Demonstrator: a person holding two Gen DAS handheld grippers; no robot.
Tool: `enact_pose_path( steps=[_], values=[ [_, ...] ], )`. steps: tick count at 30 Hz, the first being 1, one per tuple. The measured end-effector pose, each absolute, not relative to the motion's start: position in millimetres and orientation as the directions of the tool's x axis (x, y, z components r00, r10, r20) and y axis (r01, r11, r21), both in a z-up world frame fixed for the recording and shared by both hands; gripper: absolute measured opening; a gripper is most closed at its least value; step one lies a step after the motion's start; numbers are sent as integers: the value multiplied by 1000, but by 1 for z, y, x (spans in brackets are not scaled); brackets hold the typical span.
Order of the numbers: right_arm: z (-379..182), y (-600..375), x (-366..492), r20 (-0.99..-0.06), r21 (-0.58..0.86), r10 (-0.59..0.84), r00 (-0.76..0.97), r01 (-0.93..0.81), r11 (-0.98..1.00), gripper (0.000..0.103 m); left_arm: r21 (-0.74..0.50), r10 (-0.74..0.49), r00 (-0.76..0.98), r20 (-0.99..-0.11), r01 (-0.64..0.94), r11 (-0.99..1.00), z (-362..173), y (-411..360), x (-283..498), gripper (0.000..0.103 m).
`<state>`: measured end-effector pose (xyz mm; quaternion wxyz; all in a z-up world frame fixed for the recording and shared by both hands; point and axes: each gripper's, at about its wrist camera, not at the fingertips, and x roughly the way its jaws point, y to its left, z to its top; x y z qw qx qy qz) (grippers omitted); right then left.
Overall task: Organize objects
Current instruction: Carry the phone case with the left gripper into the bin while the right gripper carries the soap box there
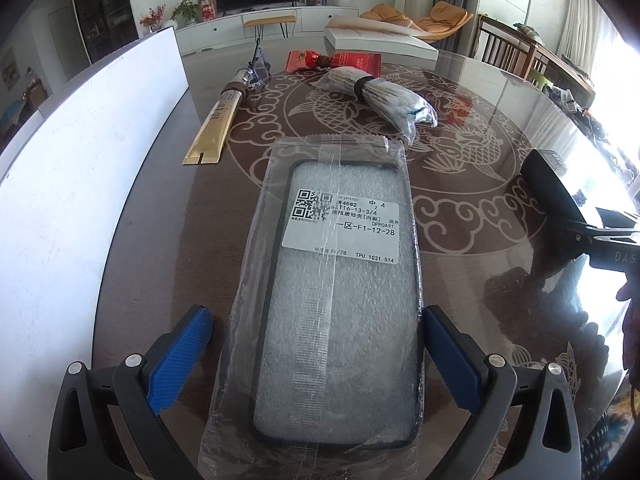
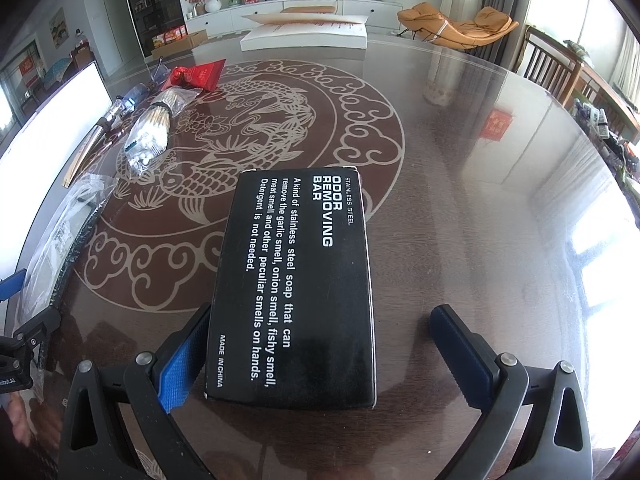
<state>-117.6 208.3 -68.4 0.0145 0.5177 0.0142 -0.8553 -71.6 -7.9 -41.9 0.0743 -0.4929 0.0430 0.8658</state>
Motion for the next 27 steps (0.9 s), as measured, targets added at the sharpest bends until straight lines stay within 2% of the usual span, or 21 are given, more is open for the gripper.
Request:
enact_pose_path(
  steps=[1,3,4,6,11,17,22,27],
  values=[
    [-68,209,-123,-897,-6,-17,-443,51,-999,103,3,89,-506,-858,-178,-984,-42,-8,-72,103],
    [-65,211,-131,-909,-6,-24,-415,71,-997,86,7,92,-545,-833,-177,-984,-38,-11,-69,78],
    [-61,211,-132,-908,-10,-27,-418,86,-996,57,18,76,-551,-831,-163,-986,-36,-13,-69,75],
    [-55,209,-133,-918,-51,14,-397,82,-995,58,-32,109,-555,-824,-146,-989,-34,-23,-64,74],
    [-34,202,-113,-906,89,-124,-406,103,-991,58,-99,142,-633,-761,-103,-990,-7,-44,-32,74],
    [15,139,-104,-840,183,-264,-474,211,-960,58,-197,152,-751,-642,-30,-980,67,-95,1,74],
    [67,25,-112,-753,271,-448,-481,395,-878,58,-195,9,-791,-612,140,-971,103,-177,7,74],
    [94,-104,-116,-705,256,-553,-444,568,-782,59,-122,-149,-702,-697,321,-939,86,-253,2,75]
  ],
)
